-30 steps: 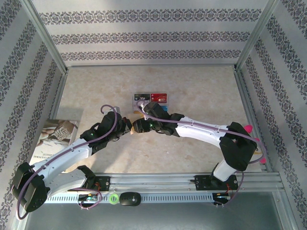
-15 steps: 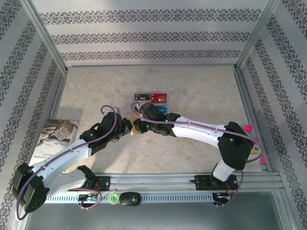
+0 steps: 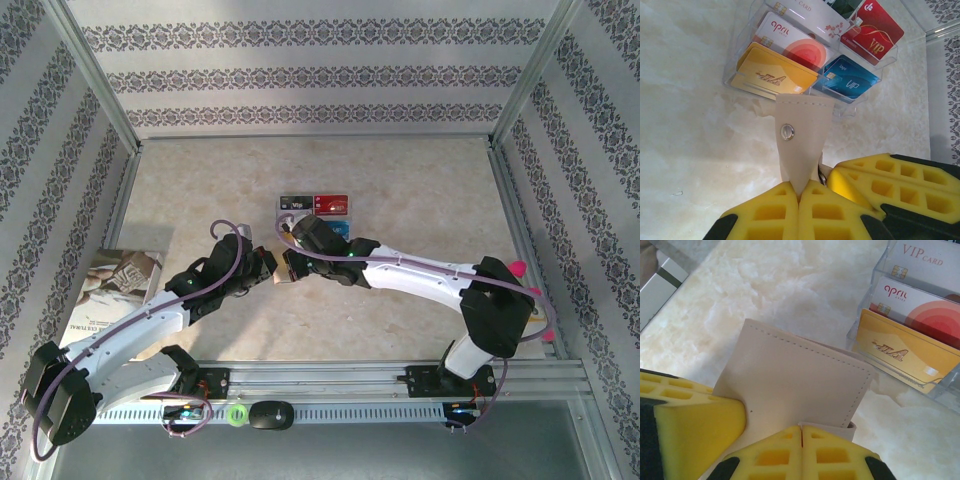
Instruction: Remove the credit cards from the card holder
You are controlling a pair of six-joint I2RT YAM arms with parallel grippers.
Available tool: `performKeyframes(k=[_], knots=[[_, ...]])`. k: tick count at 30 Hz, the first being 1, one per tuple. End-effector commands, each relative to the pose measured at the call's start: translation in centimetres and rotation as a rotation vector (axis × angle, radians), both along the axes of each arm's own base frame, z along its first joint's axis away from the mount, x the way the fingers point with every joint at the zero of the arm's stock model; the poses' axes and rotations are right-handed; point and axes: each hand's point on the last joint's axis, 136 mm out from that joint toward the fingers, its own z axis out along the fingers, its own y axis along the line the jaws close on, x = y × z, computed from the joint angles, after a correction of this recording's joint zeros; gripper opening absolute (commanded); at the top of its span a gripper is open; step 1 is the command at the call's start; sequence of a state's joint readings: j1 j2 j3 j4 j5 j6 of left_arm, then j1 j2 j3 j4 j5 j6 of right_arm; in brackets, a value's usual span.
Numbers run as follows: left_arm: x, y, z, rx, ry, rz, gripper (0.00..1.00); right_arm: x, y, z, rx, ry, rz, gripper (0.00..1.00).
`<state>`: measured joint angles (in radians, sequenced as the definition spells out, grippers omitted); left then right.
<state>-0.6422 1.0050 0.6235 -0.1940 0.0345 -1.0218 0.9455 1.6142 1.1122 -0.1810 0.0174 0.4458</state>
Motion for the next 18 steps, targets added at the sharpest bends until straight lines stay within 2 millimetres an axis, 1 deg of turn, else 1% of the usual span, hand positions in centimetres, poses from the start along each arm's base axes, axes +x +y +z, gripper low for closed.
performKeyframes(k=[1,2,4,5,8,11,14,17,18], knots=[[-0.8,-0.5,0.6,-0.037,-0.011,-0.027,0.00,1.0,-3.9,-2.1,-0.105,-0.014,-0.128,0.00],[-0.9,-0.6,0.4,-0.038,-0.008,-0.031,0.00,1.0,-4.2,-2.3,-0.109,-0.012,-0.133,0.00],[-1.5,-0.8,-1.3,-0.034,0.020,-0.057,0.00,0.8,-8.4,-4.3,-0.139,0.017,-0.234,0.00],[-1.6,-0.9,-1.8,-0.038,0.030,-0.066,0.00,0.7,-9.1,-4.6,-0.143,0.026,-0.251,0.00],[-2.0,-1.8,-3.7,-0.063,0.072,-0.096,0.00,0.3,-10.4,-5.5,-0.150,0.045,-0.277,0.00],[-2.4,-2.3,-5.4,-0.066,0.097,-0.120,0.00,0.0,-11.2,-6.0,-0.131,0.074,-0.291,0.00],[-2.8,-3.4,-7.0,-0.058,0.135,-0.173,0.01,-0.5,-11.1,-4.8,-0.061,0.073,-0.268,0.00],[-3.3,-4.1,-9.0,-0.034,0.201,-0.205,0.32,-1.0,-11.3,-3.5,-0.034,0.064,-0.260,0.00],[-3.5,-4.2,-9.7,-0.027,0.219,-0.209,0.41,-1.2,-11.3,-3.4,-0.028,0.068,-0.261,0.00]])
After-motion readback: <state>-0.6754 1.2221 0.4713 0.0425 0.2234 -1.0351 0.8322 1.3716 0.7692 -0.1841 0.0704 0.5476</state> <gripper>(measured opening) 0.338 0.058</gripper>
